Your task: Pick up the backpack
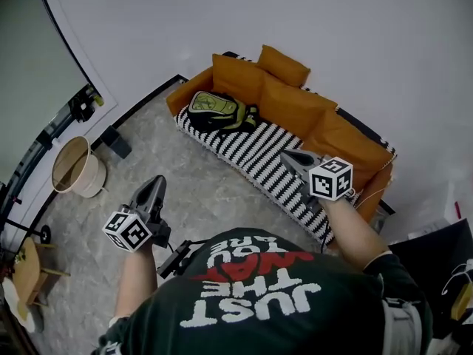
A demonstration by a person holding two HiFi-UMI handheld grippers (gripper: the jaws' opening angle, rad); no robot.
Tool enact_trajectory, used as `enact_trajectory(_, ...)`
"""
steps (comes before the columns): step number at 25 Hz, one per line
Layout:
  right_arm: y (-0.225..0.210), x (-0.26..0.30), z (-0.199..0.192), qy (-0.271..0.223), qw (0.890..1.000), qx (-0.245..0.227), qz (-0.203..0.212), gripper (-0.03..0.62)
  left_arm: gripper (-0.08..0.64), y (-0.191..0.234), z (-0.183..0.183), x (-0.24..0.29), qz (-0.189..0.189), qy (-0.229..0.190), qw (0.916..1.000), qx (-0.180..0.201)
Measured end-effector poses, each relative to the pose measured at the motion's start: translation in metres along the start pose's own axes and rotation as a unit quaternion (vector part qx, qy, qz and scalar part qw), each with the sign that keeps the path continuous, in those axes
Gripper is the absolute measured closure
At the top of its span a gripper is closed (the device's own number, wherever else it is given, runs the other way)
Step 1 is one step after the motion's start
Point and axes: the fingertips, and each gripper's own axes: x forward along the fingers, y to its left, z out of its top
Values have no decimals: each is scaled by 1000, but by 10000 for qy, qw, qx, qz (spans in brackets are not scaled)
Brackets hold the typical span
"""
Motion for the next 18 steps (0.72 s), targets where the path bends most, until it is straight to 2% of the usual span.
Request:
enact_trajectory(4, -16, 13, -7, 68, 9999, 102, -29, 566, 549, 15, -5, 16, -16, 80, 10000, 12)
enact_trajectory(9, -35, 55, -6, 184, 9997, 111, -130, 566, 549, 63, -9, 46, -121, 105, 9998, -114)
enact_trajectory(13, -59, 109, 7, 214, 9991, 82, -350, 566, 549, 127, -6, 87, -306, 133, 9992, -226)
enact_trajectory(18, -90, 206, 43, 113, 9971, 245, -712, 566, 549, 234, 26, 153, -645, 197, 9972, -325)
